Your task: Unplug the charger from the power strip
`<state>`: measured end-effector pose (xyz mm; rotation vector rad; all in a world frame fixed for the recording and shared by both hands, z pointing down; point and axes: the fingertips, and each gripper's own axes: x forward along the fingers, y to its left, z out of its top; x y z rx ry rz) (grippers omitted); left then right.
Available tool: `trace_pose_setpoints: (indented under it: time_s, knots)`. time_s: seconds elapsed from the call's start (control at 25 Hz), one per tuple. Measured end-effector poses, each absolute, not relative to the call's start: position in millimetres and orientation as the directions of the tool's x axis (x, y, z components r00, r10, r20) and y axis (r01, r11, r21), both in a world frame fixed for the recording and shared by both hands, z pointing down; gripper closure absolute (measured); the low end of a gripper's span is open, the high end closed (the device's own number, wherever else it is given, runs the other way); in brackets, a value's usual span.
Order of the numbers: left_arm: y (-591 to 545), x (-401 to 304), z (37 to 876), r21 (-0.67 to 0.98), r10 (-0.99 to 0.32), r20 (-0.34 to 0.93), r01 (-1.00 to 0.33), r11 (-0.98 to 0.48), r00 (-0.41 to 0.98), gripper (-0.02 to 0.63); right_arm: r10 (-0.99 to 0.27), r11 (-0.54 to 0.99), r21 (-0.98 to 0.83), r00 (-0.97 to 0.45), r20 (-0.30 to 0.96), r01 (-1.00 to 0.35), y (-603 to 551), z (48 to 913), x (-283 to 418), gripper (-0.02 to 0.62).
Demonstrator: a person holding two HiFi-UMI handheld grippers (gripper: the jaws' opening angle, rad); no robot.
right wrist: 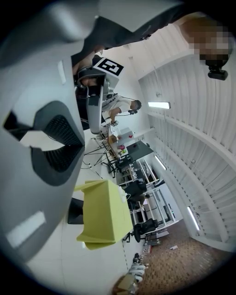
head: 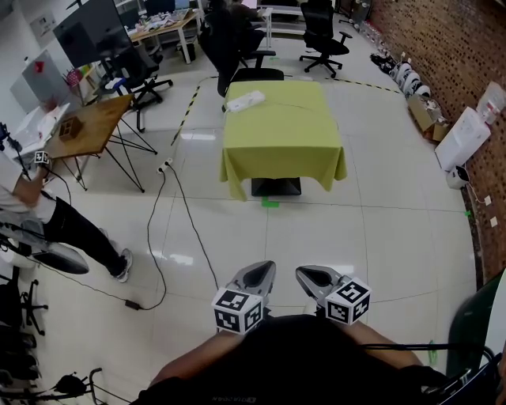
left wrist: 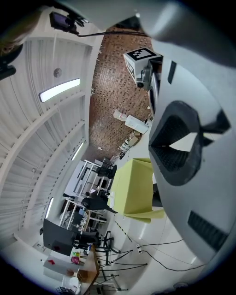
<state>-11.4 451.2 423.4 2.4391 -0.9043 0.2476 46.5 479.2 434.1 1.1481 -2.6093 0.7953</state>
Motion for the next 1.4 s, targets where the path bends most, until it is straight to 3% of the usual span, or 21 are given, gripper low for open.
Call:
trace_pose_setpoints:
  time_s: [0.52, 1.04, 1.4]
  knots:
    - [440, -101, 422, 0.447, -0.595, 0.318, -0.671, -0.592, 0.738, 0.600, -0.625, 0.569, -0.383, -0.685, 0.374, -0.728, 471, 429, -29, 0.592]
    - [430, -97, 431, 0.483, -0.541, 0.314, -0.622, -0.617, 0.780, 0.600, -0.639, 0.533, -0.367, -0.648, 0.415, -0.762, 461, 433, -32, 0.592]
    - [374, -100, 435, 0.447, -0.611, 0.356, -0.703, -0.553, 0.707, 0.600, -0.593, 0.584, -0.412, -0.714, 0.372, -0.700, 399, 439, -27, 0.592]
